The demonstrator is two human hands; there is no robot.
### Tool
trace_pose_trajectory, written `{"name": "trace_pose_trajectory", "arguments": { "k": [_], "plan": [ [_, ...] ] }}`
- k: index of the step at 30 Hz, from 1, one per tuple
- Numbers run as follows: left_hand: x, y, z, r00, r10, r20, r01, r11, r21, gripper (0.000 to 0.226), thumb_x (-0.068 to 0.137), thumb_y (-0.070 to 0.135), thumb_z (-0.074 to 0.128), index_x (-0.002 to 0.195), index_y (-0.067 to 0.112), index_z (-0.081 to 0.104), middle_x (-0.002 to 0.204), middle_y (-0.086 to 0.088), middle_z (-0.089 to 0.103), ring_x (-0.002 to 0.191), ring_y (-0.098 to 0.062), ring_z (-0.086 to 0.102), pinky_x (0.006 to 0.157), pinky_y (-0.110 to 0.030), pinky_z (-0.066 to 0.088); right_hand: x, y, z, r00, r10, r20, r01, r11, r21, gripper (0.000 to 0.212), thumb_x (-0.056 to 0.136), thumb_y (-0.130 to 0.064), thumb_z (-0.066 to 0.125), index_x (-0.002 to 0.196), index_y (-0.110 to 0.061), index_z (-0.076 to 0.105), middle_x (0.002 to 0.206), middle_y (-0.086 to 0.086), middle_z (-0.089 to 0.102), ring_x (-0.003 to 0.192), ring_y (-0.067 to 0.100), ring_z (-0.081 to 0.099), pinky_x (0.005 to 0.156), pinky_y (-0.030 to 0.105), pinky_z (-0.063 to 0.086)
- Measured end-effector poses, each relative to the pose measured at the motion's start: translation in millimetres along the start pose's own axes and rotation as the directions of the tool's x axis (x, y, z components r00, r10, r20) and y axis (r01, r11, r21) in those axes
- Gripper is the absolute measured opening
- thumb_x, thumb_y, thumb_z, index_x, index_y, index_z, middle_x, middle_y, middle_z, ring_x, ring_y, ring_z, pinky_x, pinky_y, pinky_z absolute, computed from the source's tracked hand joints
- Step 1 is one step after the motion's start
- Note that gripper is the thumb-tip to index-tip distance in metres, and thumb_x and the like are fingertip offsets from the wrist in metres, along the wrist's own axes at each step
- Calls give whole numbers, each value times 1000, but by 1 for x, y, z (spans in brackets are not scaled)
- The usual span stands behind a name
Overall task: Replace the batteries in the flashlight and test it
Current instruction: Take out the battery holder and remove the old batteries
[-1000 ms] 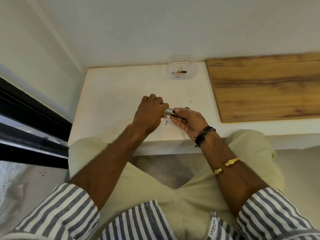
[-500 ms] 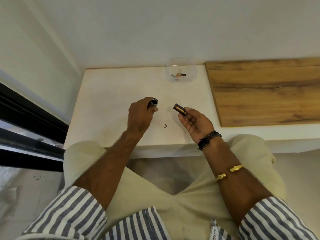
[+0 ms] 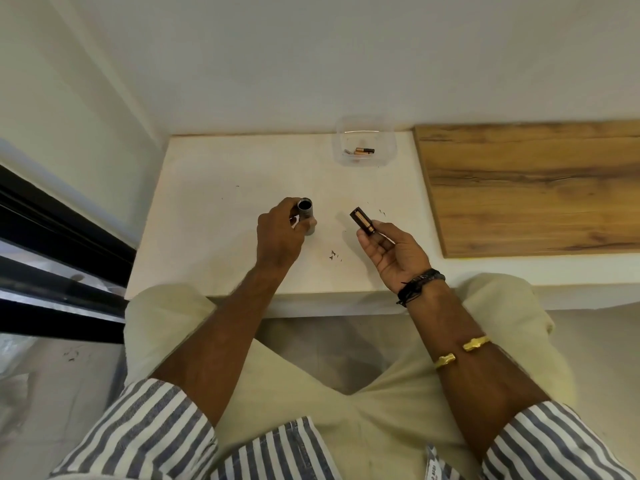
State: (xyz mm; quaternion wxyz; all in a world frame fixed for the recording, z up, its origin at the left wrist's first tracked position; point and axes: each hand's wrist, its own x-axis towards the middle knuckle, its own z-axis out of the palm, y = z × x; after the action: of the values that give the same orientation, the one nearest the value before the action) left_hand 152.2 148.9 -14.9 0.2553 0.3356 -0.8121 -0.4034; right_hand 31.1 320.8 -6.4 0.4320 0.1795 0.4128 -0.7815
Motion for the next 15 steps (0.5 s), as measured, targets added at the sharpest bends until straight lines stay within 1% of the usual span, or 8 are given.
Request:
{"name": "trace_pose_trajectory", "arguments": {
  "k": [1, 3, 5, 7, 9, 11, 13, 15],
  "plan": [
    [-1, 1, -1, 1000, -7, -10, 7, 1000, -27, 37, 87, 13, 73, 123, 9, 65, 120, -5, 70, 108, -18, 65, 96, -30, 53, 0, 0, 0, 1000, 3, 0, -3, 1000, 1, 10, 87, 2, 72, 94, 2, 66, 90, 20, 75, 76, 27, 76, 72, 33, 65],
    [-5, 4, -6, 995, -28, -95, 19, 996, -86, 42, 89, 18, 73, 130, 11, 62, 127, -4, 67, 113, -11, 62, 96, -20, 50, -2, 0, 1, 1000, 12, 2, -12, 1000, -6, 9, 87, 1, 72, 93, 1, 66, 94, 20, 74, 78, 28, 76, 71, 32, 65],
    [-12, 12, -12, 967, 9, -254, -33, 995, -89, 33, 94, 24, 68, 125, 15, 64, 119, 2, 70, 104, -3, 64, 85, -11, 51, -3, 0, 2, 999, 29, 15, -29, 999, -21, 10, 87, -2, 73, 95, 0, 66, 95, 20, 74, 80, 28, 75, 70, 32, 65],
    [-21, 21, -15, 943, 73, -324, -109, 990, -93, 20, 97, 26, 62, 115, 17, 68, 106, 7, 71, 92, -3, 66, 76, -16, 54, -6, 1, 3, 998, 53, 35, -50, 996, -68, 16, 87, -7, 74, 101, -2, 67, 94, 18, 75, 79, 26, 74, 69, 32, 64],
    [-32, 30, -11, 970, 85, -229, -120, 982, -145, 16, 98, 25, 61, 108, 18, 71, 95, 8, 73, 84, -6, 68, 71, -27, 60, -9, 3, 5, 996, 69, 52, -60, 986, -156, 21, 87, -12, 74, 106, -6, 68, 98, 16, 75, 75, 21, 71, 66, 30, 63],
    [-42, 36, -1, 997, 17, -74, -32, 976, -214, 18, 98, 24, 60, 108, 16, 72, 90, 6, 74, 80, -7, 71, 67, -35, 62, -11, 6, 7, 994, 75, 75, -57, 973, -224, 18, 88, -14, 74, 105, -8, 69, 101, 15, 75, 71, 17, 68, 63, 27, 61],
    [-47, 40, 9, 996, -93, 11, 92, 951, -294, 23, 98, 21, 61, 115, 10, 71, 94, -1, 75, 83, -12, 72, 69, -39, 63, -13, 9, 8, 991, 83, 109, -53, 966, -252, 9, 90, -12, 72, 98, -8, 71, 101, 16, 75, 69, 15, 67, 63, 25, 60],
    [-48, 41, 14, 988, -155, 28, 156, 931, -329, 27, 97, 18, 62, 121, 9, 69, 101, -6, 75, 89, -17, 72, 76, -44, 62, -16, 10, 8, 985, 88, 148, -44, 960, -276, 6, 92, -10, 70, 97, -7, 71, 100, 17, 75, 70, 16, 69, 66, 25, 62]
  ]
}}
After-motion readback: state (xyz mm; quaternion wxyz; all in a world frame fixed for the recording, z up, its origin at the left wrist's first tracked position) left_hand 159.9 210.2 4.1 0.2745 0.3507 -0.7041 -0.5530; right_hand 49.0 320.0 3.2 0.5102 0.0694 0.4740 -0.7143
